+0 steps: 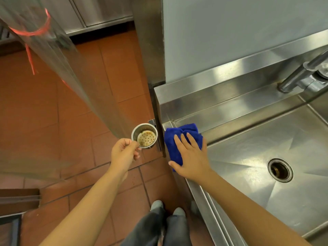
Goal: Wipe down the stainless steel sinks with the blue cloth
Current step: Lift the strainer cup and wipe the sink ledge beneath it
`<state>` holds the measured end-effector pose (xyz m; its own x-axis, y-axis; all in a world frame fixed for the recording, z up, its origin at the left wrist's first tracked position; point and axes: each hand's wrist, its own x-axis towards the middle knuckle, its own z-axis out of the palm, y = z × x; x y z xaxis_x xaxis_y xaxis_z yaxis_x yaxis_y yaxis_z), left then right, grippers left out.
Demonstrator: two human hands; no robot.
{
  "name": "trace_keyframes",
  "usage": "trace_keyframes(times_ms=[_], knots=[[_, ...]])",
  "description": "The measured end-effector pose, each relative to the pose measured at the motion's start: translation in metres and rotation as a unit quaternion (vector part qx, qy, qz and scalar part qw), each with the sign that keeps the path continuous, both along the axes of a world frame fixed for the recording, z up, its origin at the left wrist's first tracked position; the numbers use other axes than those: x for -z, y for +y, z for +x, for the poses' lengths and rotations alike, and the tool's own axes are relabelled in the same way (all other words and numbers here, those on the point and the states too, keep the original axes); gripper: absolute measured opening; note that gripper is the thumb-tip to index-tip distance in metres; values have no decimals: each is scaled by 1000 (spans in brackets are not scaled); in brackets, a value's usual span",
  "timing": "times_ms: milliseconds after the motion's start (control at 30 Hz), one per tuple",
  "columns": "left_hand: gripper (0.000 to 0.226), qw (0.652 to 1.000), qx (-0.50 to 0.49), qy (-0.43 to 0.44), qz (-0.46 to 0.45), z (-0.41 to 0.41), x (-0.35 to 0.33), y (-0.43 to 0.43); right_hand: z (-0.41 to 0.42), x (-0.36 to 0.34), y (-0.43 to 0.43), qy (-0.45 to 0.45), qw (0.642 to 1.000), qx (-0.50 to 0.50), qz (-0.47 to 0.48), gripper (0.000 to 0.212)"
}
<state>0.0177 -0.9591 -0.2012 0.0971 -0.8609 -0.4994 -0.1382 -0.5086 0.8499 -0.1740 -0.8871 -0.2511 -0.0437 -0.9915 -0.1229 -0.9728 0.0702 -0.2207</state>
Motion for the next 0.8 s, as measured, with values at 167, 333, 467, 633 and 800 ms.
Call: trace_keyframes(times_ms=[167,333,467,633,800], knots=[[17,1000,10,1,-6,-2,-4,-5,6,-2,-41,-22,998,39,51,94],[15,1000,19,-7,-11,-3,-6,-7,5,-3,-20,-47,998,33,18,82],[15,1000,24,0,-4,-6,-4,-3,1,3,23,-89,994,33,-56,72],[17,1000,7,5,5,1,-5,0,0,6,17,-67,995,31,-59,73],[17,1000,-2,-3,3,6,-6,0,3,-1,-32,-57,997,44,23,88]])
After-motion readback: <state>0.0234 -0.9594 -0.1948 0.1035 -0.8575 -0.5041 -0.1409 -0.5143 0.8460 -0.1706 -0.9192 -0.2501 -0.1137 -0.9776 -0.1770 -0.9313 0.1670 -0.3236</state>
